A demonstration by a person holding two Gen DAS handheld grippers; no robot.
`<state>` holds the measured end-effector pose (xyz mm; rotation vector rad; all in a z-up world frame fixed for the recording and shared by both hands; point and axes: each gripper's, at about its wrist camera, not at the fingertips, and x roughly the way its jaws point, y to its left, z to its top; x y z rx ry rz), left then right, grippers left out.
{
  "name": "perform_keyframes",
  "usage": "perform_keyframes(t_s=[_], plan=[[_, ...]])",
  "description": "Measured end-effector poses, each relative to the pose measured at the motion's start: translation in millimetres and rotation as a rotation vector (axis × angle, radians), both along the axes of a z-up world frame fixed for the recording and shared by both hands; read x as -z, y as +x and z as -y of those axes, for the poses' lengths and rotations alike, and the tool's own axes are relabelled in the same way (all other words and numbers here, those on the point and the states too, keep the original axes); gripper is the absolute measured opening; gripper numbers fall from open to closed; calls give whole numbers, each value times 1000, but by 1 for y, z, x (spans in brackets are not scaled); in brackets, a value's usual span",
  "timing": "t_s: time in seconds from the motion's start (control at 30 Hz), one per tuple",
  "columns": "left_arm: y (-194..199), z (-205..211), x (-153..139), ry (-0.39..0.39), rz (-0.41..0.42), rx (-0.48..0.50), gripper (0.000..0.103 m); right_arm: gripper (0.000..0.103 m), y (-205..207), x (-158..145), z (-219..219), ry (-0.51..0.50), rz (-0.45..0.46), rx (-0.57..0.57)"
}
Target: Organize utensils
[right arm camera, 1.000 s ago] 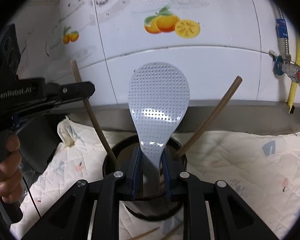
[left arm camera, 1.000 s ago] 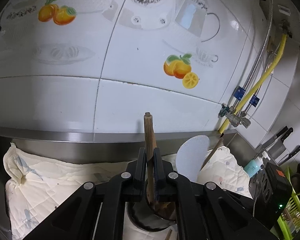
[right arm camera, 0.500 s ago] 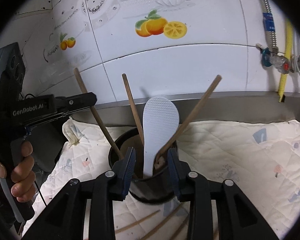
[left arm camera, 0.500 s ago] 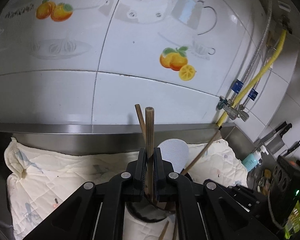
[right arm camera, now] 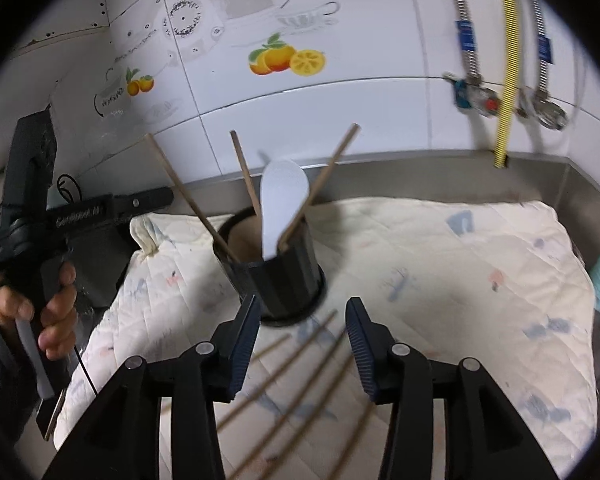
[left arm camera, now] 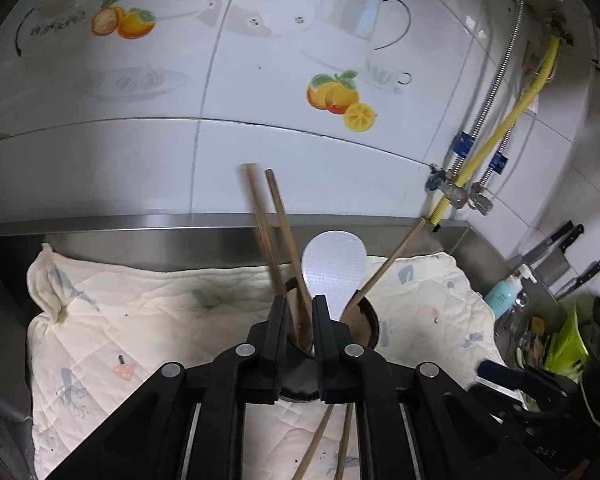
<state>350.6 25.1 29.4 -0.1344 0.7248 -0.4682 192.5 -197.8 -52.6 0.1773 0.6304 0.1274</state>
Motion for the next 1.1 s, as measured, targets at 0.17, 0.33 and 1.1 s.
perform_keyframes(t_s=[0.17, 0.33, 1.1], plan=[[-12, -1, -5, 9, 17, -15, 44, 50, -23, 5, 19, 2, -28, 54], [-31, -2, -2, 9, -8, -14, 44, 52, -40, 13, 34, 8, -69, 105], [-60, 49, 108, 230, -185, 213, 23, 62, -88, 60, 60, 52, -209, 246]])
